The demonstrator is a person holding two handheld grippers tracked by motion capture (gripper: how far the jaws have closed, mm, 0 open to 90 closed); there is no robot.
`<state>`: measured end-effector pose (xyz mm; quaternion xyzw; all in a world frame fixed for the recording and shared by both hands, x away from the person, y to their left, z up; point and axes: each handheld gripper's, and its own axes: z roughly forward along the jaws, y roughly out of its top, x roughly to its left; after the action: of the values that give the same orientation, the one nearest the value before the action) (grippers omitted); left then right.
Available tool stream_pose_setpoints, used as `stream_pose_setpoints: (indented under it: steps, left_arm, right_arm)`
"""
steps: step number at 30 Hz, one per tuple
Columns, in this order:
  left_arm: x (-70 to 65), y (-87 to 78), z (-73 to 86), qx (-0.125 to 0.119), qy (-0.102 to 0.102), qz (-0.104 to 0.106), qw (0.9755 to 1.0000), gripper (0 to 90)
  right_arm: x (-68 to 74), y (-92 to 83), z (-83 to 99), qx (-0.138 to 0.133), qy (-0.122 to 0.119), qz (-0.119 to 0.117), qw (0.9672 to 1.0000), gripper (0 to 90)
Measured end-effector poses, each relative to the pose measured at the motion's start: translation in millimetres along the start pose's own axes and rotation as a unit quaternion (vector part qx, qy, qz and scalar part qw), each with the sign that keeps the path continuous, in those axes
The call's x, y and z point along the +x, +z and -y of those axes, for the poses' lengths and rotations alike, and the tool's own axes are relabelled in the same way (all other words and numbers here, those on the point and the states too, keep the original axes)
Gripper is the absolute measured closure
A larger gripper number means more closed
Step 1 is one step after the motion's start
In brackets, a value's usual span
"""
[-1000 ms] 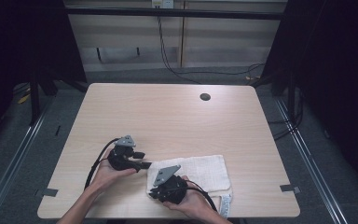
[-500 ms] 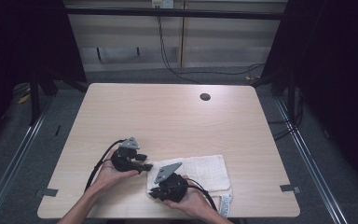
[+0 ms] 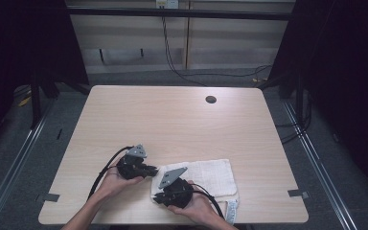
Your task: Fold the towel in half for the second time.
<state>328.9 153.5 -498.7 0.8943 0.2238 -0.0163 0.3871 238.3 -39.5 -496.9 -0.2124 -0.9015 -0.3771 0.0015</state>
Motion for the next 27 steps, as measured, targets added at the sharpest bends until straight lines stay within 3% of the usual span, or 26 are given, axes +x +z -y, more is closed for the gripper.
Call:
stream_pose_setpoints:
  steps: [3, 12, 20, 27]
  left_arm:
    - [2.6, 0.0, -0.6, -0.002, -0.004, 0.012, 0.9999, 84.8]
    - [6.9, -9.2, -1.1, -0.012, -0.018, 0.018, 0.9996, 85.5]
    - [12.2, -19.8, -3.5, -0.042, -0.042, 0.027, 0.9978, 85.5]
    - [13.6, -27.2, -9.5, -0.049, -0.048, 0.034, 0.9970, 85.3]
  right_arm:
    - [-0.6, -0.1, 0.0, -0.001, 0.006, -0.004, 1.0000, 85.4]
    - [-4.4, -5.7, -2.4, -0.012, 0.008, -0.007, 0.9999, 85.4]
    - [-5.4, -14.8, -8.2, -0.024, 0.007, -0.015, 0.9996, 85.4]
    - [-6.1, -22.8, -14.0, -0.045, 0.007, -0.022, 0.9987, 85.4]
